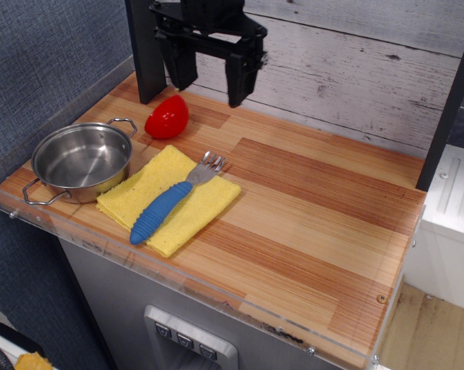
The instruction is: Pick up the pot and place it on the left of the yellow cloth
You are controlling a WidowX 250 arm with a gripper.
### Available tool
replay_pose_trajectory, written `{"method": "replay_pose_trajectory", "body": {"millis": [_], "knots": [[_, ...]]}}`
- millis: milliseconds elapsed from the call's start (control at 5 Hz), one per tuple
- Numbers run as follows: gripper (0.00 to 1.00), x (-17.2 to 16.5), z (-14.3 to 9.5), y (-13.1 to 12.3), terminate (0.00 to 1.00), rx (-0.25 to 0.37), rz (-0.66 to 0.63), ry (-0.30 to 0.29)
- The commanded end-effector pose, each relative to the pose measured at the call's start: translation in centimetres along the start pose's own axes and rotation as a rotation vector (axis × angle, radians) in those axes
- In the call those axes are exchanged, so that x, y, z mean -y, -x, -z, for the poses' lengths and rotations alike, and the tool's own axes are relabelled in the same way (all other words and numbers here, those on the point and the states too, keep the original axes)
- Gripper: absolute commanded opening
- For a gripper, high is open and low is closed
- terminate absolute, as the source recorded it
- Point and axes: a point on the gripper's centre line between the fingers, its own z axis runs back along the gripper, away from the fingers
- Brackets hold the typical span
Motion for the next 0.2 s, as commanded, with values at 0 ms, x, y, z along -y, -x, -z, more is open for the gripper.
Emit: {"method": "replay_pose_trajectory", "body": {"millis": [0], "knots": [[1.0,0.62,-1.33,1.02,1.0,0.041,0.008,-0.006]]}}
